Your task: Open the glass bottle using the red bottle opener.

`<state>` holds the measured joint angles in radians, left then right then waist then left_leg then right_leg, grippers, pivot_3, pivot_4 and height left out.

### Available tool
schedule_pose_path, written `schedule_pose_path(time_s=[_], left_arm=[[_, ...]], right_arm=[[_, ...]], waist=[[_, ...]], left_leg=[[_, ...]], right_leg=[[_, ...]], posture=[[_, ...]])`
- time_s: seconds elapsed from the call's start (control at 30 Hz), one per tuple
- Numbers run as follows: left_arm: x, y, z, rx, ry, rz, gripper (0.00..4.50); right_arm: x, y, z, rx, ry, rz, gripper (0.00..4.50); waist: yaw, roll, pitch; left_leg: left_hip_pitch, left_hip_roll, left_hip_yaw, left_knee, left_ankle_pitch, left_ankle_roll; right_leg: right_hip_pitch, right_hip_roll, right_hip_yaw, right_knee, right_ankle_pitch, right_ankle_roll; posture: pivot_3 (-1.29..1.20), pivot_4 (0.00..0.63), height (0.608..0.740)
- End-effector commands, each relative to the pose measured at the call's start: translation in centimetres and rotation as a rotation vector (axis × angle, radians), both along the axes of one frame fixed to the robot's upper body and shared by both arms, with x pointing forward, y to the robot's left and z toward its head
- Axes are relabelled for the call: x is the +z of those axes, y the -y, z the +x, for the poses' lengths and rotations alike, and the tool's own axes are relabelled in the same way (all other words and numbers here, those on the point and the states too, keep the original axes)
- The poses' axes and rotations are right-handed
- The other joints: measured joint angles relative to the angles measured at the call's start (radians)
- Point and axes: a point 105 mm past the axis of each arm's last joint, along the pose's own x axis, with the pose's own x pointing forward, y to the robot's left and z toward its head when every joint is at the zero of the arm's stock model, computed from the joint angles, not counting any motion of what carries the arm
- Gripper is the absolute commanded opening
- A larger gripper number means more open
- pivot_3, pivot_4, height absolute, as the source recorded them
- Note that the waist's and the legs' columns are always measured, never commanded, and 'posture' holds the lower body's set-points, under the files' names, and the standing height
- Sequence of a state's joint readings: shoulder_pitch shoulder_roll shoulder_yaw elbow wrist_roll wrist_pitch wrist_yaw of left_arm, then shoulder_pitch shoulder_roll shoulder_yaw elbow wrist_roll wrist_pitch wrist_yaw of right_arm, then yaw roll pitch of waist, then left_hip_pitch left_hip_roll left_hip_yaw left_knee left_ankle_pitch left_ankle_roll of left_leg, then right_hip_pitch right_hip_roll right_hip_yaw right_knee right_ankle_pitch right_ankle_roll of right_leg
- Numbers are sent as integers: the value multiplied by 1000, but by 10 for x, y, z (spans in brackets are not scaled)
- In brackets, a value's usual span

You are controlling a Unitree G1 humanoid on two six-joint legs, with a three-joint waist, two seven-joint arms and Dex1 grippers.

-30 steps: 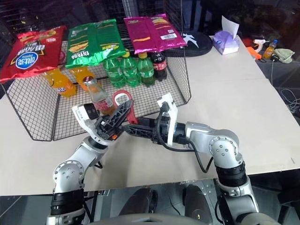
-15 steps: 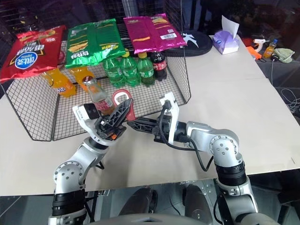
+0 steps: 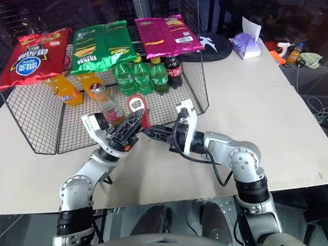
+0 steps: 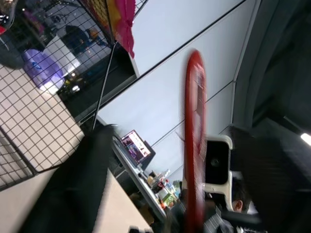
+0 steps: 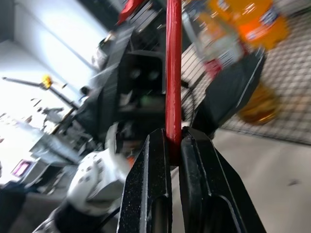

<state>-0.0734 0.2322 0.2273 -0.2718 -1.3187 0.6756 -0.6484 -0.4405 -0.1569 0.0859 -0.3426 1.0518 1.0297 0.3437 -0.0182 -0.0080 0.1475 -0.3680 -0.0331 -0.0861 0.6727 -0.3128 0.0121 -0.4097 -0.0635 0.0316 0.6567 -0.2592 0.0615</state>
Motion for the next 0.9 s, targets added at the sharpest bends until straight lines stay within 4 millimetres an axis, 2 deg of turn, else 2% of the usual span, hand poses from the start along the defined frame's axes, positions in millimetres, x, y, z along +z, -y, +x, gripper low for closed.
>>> schedule_pose_path(time_s=[0.03, 0.1, 0.2, 0.27, 0.33, 0.37, 0.47, 0.57, 0.73, 0.9], left_arm=[[11, -1, -11, 40, 91, 119, 4483], [17, 1, -17, 98, 158, 245, 4483], [19, 2, -25, 197, 241, 423, 4483], [20, -4, -27, 340, 310, 559, 4483], [21, -16, -23, 590, 453, 788, 4483], [22, -18, -24, 671, 490, 829, 4483], [19, -22, -27, 803, 521, 867, 4483], [19, -38, -20, 945, 484, 874, 4483], [23, -78, -1, 1168, 417, 914, 4483], [22, -86, 23, 1230, 384, 914, 4483]], right_arm=[[6, 24, 16, -138, 50, 28, 0], [0, 44, 28, -253, 63, 5, 0], [-6, 66, 36, -339, 76, -21, 0], [-7, 76, 40, -384, 87, -27, 0], [-7, 82, 43, -413, 93, -24, 0], [-6, 83, 44, -421, 96, -22, 0], [-7, 83, 46, -427, 106, -30, 0], [-8, 81, 47, -423, 111, -35, 0], [-8, 79, 47, -417, 116, -33, 0], [-8, 80, 48, -423, 124, -36, 0]], waist=[[2, 0, 0], [4, 0, 0], [1, 1, 1], [0, 1, 1], [1, 2, 1], [2, 2, 1], [5, 2, 1], [9, 2, 1], [7, 2, 1], [7, 1, 1]], left_leg=[[0, 0, 0, 0, 0, 0], [-2, 0, 0, 0, 0, 0], [-2, 0, 0, 0, 0, 0], [-2, 0, 2, -1, 0, 0], [-1, 1, 3, -3, 0, 0], [-1, 1, 4, -4, 0, 0], [-1, 1, 5, -4, 0, 0], [-2, 1, 5, -4, 0, 0], [-2, 1, 3, -4, 0, 0], [-2, 0, 3, -3, 0, 0]], right_leg=[[0, 0, 0, 0, 0, 0], [-1, 0, 0, 0, 0, 0], [-2, 0, 0, -1, 0, 0], [-2, 0, 3, -1, 0, 0], [-3, 0, 4, -2, 0, 0], [-3, 0, 5, -2, 0, 0], [-3, 0, 5, -3, 0, 0], [-3, -1, 5, -3, 0, 0], [-3, 0, 4, -3, 0, 0], [-3, 0, 3, -3, 0, 0]], posture=[[0, 150, 740], [0, 150, 740], [0, 150, 740], [0, 150, 740], [0, 150, 740], [0, 150, 740], [0, 150, 740], [0, 150, 740], [0, 150, 740], [0, 150, 740]])
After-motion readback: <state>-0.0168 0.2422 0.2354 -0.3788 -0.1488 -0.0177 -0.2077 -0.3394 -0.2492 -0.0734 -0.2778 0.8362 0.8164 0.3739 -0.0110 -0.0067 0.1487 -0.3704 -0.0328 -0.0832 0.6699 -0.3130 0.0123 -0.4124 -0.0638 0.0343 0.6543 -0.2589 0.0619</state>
